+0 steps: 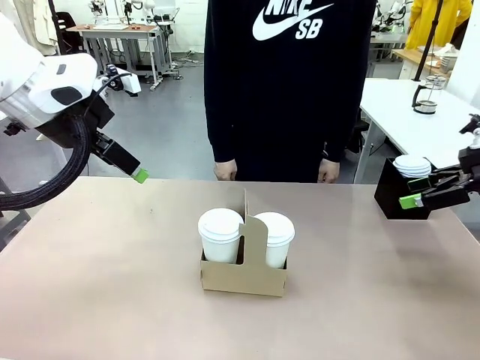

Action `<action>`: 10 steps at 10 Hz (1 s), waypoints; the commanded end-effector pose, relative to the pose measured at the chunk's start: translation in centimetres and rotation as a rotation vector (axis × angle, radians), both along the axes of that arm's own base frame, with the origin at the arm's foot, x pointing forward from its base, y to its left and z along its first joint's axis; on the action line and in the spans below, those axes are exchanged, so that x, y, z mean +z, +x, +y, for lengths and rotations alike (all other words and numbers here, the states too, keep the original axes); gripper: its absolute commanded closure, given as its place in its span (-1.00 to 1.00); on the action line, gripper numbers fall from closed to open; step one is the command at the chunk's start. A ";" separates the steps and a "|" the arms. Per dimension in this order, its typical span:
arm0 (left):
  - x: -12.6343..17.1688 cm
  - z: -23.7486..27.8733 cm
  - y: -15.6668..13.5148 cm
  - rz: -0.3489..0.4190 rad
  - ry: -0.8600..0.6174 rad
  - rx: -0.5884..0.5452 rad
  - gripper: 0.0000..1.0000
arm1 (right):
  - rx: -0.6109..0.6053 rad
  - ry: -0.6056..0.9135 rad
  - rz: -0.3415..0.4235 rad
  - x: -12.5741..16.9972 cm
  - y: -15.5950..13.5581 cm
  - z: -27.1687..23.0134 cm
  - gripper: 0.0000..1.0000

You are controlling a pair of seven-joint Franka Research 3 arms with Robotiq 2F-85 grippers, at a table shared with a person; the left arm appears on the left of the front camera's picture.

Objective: Pour a drink into a cup and package it in a carrier.
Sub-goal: Insert the held 600 ml Paper Cup into the Cup Carrier.

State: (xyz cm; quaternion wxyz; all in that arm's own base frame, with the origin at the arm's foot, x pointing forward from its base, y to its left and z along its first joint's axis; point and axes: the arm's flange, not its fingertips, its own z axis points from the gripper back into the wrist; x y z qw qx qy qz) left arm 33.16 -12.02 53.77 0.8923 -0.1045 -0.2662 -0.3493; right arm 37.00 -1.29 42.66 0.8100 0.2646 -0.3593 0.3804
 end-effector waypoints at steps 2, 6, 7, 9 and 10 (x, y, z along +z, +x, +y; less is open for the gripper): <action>0.2 -0.1 0.0 0.006 0.002 0.010 -1.00 | 0.006 -0.010 -0.018 -0.2 0.1 0.0 -1.00; 0.2 -0.1 0.0 0.006 0.002 0.010 -1.00 | 0.006 -0.010 -0.018 -0.2 0.1 0.0 -1.00; 0.2 -0.1 0.0 0.006 0.002 0.010 -1.00 | 0.006 -0.010 -0.018 -0.2 0.1 0.0 -1.00; 0.2 -0.1 0.0 0.006 0.002 0.010 -1.00 | 0.006 -0.010 -0.018 -0.2 0.1 0.0 -1.00; 0.2 -0.1 0.0 0.006 0.002 0.010 -1.00 | 0.006 -0.010 -0.018 -0.2 0.1 0.0 -1.00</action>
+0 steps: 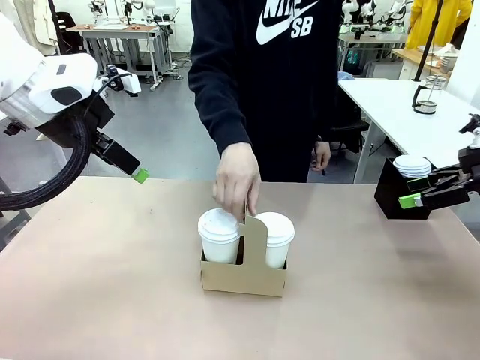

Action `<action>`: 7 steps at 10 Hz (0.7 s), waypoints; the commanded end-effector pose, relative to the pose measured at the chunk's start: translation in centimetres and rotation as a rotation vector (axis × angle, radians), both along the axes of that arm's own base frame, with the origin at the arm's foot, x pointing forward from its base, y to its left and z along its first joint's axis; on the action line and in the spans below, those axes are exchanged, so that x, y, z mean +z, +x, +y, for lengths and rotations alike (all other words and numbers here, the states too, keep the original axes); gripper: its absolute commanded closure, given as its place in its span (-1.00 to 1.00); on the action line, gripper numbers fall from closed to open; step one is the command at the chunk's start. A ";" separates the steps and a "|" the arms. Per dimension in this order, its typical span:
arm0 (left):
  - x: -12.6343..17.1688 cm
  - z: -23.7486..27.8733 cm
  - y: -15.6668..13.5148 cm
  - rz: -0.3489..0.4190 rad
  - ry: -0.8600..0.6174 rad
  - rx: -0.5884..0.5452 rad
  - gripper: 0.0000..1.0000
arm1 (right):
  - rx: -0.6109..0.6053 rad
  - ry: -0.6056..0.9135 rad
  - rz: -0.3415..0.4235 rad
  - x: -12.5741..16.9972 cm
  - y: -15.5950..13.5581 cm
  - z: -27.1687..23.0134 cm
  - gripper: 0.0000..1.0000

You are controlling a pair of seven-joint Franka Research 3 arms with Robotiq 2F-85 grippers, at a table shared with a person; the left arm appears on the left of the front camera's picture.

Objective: Pour a drink into a cup and package it in a carrier.
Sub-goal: Insert the held 600 ml Paper Cup into the Cup Carrier.

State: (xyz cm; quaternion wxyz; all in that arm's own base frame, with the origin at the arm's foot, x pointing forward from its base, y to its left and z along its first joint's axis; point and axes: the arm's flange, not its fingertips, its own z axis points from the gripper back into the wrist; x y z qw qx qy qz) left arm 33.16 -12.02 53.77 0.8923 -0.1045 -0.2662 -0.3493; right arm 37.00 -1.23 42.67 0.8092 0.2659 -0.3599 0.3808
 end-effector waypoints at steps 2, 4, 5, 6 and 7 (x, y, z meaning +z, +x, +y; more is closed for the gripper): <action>0.2 -0.1 0.0 0.006 0.002 0.010 -1.00 | 0.004 -0.013 -0.017 -0.2 0.1 -0.1 -1.00; 0.2 -0.1 0.0 0.006 0.002 0.010 -1.00 | 0.004 -0.013 -0.017 -0.2 0.1 -0.1 -1.00; 0.2 -0.1 0.0 0.006 0.002 0.010 -1.00 | 0.004 -0.013 -0.017 -0.2 0.1 -0.1 -1.00; 0.2 -0.1 0.0 0.006 0.002 0.010 -1.00 | 0.004 -0.013 -0.017 -0.2 0.1 -0.1 -1.00; 0.2 -0.1 0.0 0.006 0.002 0.010 -1.00 | 0.004 -0.013 -0.017 -0.2 0.1 -0.1 -1.00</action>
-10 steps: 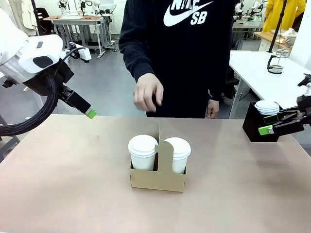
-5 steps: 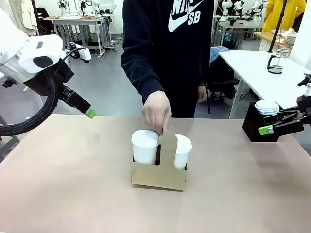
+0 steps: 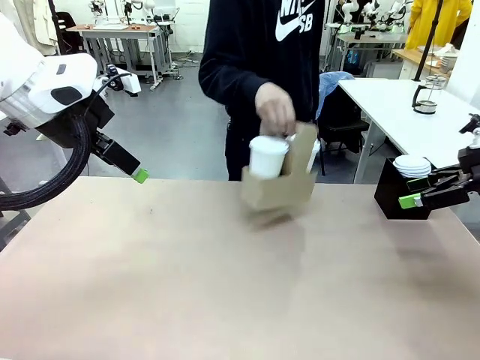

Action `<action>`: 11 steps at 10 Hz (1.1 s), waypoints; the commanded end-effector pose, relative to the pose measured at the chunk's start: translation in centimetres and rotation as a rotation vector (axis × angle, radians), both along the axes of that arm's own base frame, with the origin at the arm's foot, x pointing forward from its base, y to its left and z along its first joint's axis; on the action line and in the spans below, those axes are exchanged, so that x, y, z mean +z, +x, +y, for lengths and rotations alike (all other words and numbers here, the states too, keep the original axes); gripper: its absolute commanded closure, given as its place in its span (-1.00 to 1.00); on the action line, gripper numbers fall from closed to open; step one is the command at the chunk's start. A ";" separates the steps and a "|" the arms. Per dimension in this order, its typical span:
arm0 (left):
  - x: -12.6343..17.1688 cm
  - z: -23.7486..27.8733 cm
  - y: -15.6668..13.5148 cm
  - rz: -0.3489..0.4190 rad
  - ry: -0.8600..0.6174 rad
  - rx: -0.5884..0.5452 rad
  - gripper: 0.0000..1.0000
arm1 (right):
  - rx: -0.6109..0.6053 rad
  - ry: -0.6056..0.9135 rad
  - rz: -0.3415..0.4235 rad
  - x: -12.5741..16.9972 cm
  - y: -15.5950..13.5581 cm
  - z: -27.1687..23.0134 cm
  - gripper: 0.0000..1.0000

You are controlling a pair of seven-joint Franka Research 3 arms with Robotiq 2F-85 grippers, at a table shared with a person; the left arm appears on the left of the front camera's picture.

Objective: Pour a drink into a cup and package it in a carrier.
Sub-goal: Insert the held 600 ml Paper Cup into the Cup Carrier.

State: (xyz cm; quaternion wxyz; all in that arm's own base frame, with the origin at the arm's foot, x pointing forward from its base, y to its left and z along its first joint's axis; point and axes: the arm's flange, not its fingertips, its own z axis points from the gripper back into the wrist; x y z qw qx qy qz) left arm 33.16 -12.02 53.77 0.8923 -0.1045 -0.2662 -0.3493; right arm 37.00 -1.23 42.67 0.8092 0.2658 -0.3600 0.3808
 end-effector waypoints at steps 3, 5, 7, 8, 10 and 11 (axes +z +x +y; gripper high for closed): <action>0.2 -0.1 0.0 0.006 0.002 0.010 -1.00 | 0.004 -0.013 -0.017 -0.2 0.1 -0.1 -1.00; 0.2 -0.1 0.0 0.006 0.002 0.010 -1.00 | 0.004 -0.013 -0.017 -0.2 0.1 -0.1 -1.00; 0.2 -0.1 0.0 0.006 0.002 0.010 -1.00 | 0.004 -0.013 -0.017 -0.2 0.1 -0.1 -1.00; 0.2 -0.1 0.0 0.006 0.002 0.010 -1.00 | 0.004 -0.013 -0.017 -0.2 0.1 -0.1 -1.00; 0.2 -0.1 0.0 0.006 0.002 0.010 -1.00 | 0.004 -0.013 -0.017 -0.2 0.1 -0.1 -1.00; 0.2 -0.1 0.0 0.006 0.002 0.010 -1.00 | 0.004 -0.013 -0.017 -0.2 0.1 -0.1 -1.00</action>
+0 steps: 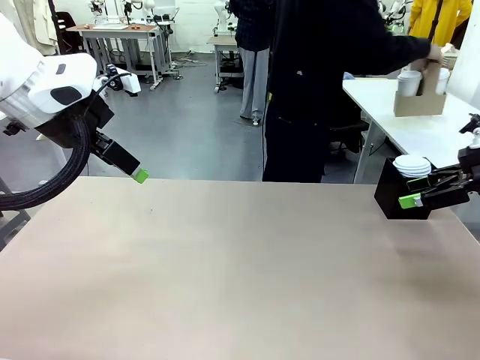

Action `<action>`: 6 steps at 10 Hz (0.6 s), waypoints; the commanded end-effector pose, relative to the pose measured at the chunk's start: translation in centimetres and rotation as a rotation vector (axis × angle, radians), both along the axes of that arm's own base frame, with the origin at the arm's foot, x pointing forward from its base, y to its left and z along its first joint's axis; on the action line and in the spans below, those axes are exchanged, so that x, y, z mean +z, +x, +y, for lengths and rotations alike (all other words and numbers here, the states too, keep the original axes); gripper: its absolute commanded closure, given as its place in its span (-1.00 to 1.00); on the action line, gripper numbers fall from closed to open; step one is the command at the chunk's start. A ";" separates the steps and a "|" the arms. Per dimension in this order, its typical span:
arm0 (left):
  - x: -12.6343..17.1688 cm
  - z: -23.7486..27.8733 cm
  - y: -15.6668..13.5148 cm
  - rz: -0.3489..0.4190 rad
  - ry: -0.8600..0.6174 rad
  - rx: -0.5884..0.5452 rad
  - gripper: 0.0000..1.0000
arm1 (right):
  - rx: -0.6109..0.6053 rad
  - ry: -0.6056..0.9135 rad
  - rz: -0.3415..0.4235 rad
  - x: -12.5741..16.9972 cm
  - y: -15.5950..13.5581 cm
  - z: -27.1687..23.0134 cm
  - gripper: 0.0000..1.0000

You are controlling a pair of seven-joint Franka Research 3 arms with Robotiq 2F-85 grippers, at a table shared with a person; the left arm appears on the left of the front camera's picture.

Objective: Pour a drink into a cup and package it in a carrier.
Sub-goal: Insert the held 600 ml Paper Cup into the Cup Carrier.

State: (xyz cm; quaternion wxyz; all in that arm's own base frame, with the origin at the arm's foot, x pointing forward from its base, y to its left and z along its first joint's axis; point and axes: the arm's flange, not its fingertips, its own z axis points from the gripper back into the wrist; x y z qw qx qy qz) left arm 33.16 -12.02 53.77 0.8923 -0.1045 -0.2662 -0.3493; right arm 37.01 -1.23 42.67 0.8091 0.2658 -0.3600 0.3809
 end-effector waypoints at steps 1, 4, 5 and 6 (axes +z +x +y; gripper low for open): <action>0.2 -0.1 0.0 0.006 0.002 0.010 -1.00 | 0.004 -0.013 -0.017 -0.2 0.1 -0.1 -1.00; 0.2 -0.1 0.0 0.006 0.002 0.010 -1.00 | 0.004 -0.013 -0.017 -0.2 0.1 -0.1 -1.00; 0.2 -0.1 0.0 0.006 0.002 0.010 -1.00 | 0.004 -0.013 -0.017 -0.2 0.1 -0.1 -1.00; 0.2 -0.1 0.0 0.006 0.002 0.010 -1.00 | 0.004 -0.013 -0.017 -0.2 0.1 -0.1 -1.00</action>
